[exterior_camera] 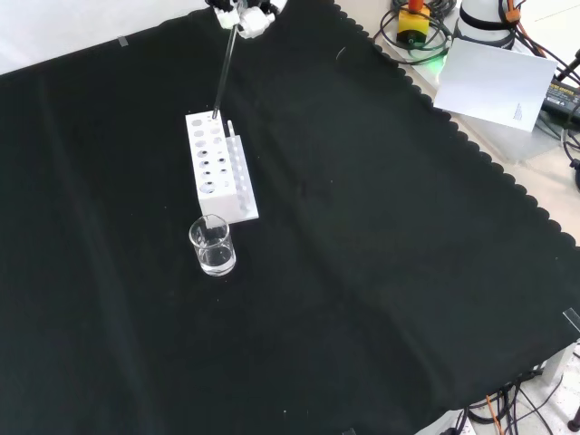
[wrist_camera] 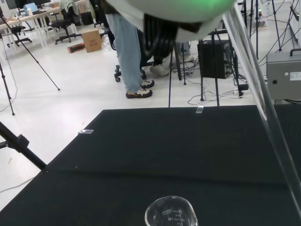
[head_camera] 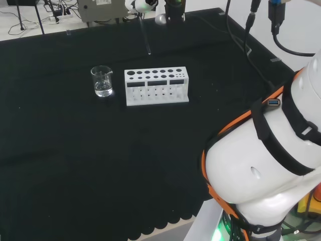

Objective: Stir in the beaker to the left of the white test tube rack with the glass rod.

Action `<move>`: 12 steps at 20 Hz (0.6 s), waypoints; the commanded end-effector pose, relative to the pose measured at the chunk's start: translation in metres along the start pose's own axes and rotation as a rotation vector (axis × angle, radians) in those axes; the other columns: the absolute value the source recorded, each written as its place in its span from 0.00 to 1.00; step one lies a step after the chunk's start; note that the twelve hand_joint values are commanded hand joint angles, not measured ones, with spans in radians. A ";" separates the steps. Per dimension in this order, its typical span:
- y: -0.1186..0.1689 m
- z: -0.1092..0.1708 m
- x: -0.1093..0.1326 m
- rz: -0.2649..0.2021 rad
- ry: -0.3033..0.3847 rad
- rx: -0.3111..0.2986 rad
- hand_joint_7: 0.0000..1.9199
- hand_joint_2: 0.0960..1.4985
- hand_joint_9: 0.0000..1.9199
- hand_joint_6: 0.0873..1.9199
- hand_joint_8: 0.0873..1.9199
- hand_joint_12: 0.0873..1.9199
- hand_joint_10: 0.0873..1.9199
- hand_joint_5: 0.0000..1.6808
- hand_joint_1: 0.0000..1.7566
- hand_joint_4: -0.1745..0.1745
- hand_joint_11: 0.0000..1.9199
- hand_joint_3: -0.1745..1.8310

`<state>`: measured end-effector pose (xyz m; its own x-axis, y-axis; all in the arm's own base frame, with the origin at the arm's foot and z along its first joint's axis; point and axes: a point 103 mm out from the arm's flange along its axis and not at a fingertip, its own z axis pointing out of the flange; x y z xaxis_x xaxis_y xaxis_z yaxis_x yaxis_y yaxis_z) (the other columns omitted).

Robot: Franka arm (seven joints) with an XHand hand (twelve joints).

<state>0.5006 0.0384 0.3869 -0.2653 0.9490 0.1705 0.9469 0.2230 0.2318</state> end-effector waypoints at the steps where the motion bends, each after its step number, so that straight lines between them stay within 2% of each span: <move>1: -0.002 0.000 0.002 0.000 0.021 0.002 0.59 0.43 0.87 0.37 0.62 0.34 0.42 0.64 0.74 0.00 0.86 0.46; 7: 0.007 0.005 0.011 -0.018 0.043 0.004 0.60 0.43 0.87 0.37 0.62 0.34 0.42 0.64 0.74 0.00 0.86 0.46; 12: 0.024 0.014 0.027 -0.068 0.078 0.008 0.60 0.43 0.87 0.37 0.62 0.34 0.42 0.64 0.74 0.00 0.86 0.46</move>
<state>0.5079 0.0527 0.3853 -0.2942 0.9331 0.2070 0.9414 0.2456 0.2310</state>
